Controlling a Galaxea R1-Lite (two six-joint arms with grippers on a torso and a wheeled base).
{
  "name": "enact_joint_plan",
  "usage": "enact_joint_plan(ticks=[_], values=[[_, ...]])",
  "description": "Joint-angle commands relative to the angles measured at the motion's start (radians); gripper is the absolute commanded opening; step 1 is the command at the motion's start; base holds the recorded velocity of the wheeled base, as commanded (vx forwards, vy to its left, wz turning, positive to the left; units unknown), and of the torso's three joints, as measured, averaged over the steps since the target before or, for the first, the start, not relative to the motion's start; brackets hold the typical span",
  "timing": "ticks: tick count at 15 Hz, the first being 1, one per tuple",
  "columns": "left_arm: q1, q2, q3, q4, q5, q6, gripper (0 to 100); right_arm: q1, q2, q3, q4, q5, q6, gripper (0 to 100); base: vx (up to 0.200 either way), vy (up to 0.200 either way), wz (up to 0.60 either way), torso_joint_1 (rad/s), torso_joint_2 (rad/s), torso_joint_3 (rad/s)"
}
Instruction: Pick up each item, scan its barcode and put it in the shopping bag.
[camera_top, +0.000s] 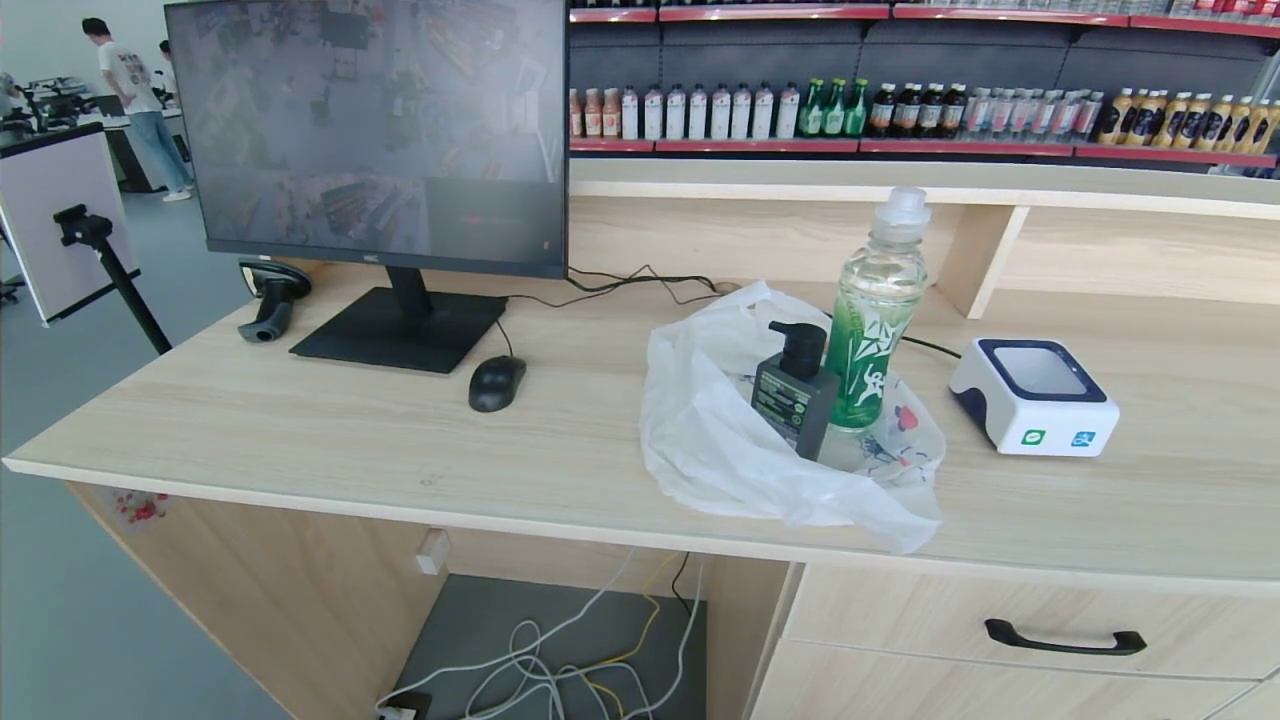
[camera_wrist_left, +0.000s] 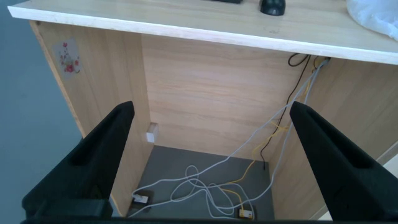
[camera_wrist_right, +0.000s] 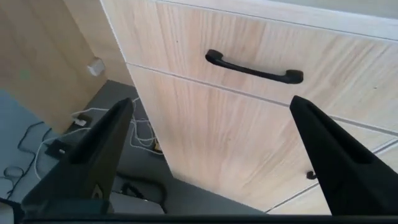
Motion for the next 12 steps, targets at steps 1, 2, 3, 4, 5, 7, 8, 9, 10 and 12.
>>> enact_joint_plan(ticks=[1, 2, 3, 4, 5, 7, 8, 9, 10, 12], values=[[0.000, 0.000, 0.000, -0.001, 0.000, 0.000, 100, -0.126, -0.099, 0.000, 0.001, 0.000, -0.003, 100, 0.000, 0.000, 0.00, 0.000, 0.00, 0.000], [0.000, 0.000, 0.000, -0.001, 0.000, 0.000, 100, -0.186, -0.145, 0.000, 0.001, 0.000, -0.001, 100, 0.000, 0.000, 0.00, 0.000, 0.00, 0.000], [0.000, 0.000, 0.000, -0.001, 0.000, 0.000, 100, -0.199, -0.157, 0.000, 0.001, 0.000, 0.002, 100, 0.000, 0.000, 0.00, 0.000, 0.00, 0.000], [0.000, 0.000, 0.000, -0.001, 0.000, 0.000, 100, -0.179, -0.200, 0.000, 0.001, 0.002, -0.006, 100, 0.000, 0.000, 0.00, 0.000, 0.00, 0.000], [0.000, 0.000, 0.000, -0.001, 0.000, 0.000, 100, -0.179, -0.200, 0.000, 0.001, 0.002, -0.010, 100, 0.000, 0.000, 0.00, 0.000, 0.00, 0.000], [0.000, 0.000, 0.000, -0.001, 0.000, -0.002, 100, -0.179, -0.200, -0.001, 0.001, 0.003, -0.026, 100, 0.000, 0.000, 0.00, 0.000, 0.00, 0.000], [0.000, 0.000, 0.000, -0.001, 0.000, -0.002, 100, -0.179, -0.200, 0.000, 0.001, 0.002, -0.010, 100, 0.000, 0.000, 0.00, 0.000, 0.00, 0.000], [0.000, 0.000, 0.000, -0.001, 0.000, 0.000, 100, -0.179, -0.200, 0.000, 0.002, 0.000, -0.006, 100, -0.200, 0.000, 0.00, 0.007, 0.00, 0.002], [0.000, 0.000, 0.000, -0.001, 0.000, 0.000, 100, -0.179, -0.200, 0.000, 0.001, 0.002, -0.009, 100, -0.200, 0.000, 0.00, 0.012, 0.00, -0.002], [0.000, 0.000, 0.000, -0.001, 0.000, 0.000, 100, -0.179, -0.200, 0.000, 0.002, 0.002, -0.004, 100, -0.200, 0.000, 0.00, 0.010, 0.00, 0.002]])
